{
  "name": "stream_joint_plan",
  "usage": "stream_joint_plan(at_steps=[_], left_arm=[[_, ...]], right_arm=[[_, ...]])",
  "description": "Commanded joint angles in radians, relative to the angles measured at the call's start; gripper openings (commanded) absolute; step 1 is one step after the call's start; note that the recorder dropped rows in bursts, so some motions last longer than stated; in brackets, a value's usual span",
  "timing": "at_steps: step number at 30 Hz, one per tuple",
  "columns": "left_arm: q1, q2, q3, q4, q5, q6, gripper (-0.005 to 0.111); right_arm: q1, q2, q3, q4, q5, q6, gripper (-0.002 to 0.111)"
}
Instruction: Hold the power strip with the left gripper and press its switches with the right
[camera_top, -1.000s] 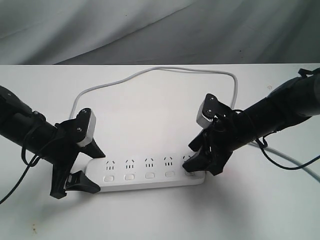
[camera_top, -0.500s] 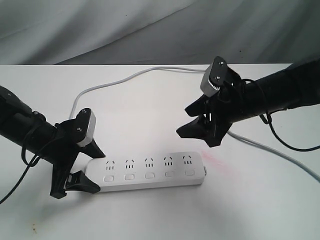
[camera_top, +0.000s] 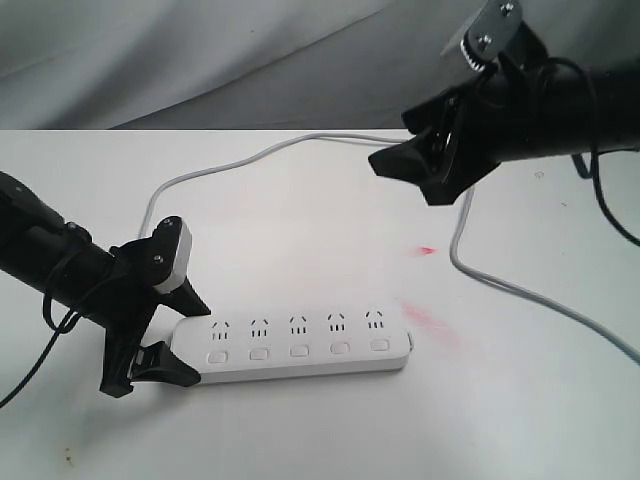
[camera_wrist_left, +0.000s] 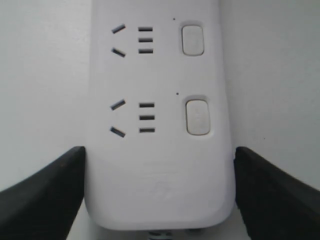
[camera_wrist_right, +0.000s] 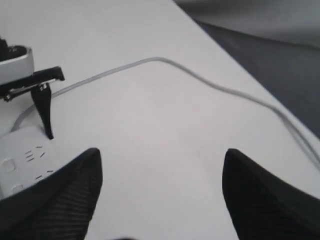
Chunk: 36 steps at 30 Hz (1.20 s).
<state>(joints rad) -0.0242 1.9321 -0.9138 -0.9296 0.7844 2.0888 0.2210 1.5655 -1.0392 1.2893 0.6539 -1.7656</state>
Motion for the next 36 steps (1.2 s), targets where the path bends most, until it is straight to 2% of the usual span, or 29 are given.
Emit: stream_joint_plan(at_steps=[1, 8, 10, 17, 24, 30, 36], left_arm=[[-0.003, -0.001, -0.005, -0.002, 0.000, 0.005, 0.042], [-0.003, -0.001, -0.005, -0.002, 0.000, 0.005, 0.042], [-0.003, -0.001, -0.005, -0.002, 0.000, 0.005, 0.042], [-0.003, -0.001, -0.005, -0.002, 0.000, 0.005, 0.042], [-0.003, -0.001, -0.005, -0.002, 0.000, 0.005, 0.042], [-0.003, -0.001, -0.005, -0.002, 0.000, 0.005, 0.042], [-0.003, -0.001, -0.005, -0.002, 0.000, 0.005, 0.042]], right_arm=[[-0.001, -0.114, 0.001, 0.011, -0.089, 0.061, 0.063], [-0.001, -0.257, 0.001, 0.011, -0.123, 0.130, 0.063], [-0.001, -0.298, 0.001, 0.011, -0.123, 0.149, 0.060], [-0.001, -0.416, 0.001, 0.011, -0.127, 0.259, 0.026], [-0.001, -0.522, 0.001, 0.011, -0.125, 0.305, 0.000], [-0.001, -0.615, 0.001, 0.011, -0.033, 0.319, 0.000], [-0.001, -0.672, 0.001, 0.011, -0.025, 0.323, 0.000]])
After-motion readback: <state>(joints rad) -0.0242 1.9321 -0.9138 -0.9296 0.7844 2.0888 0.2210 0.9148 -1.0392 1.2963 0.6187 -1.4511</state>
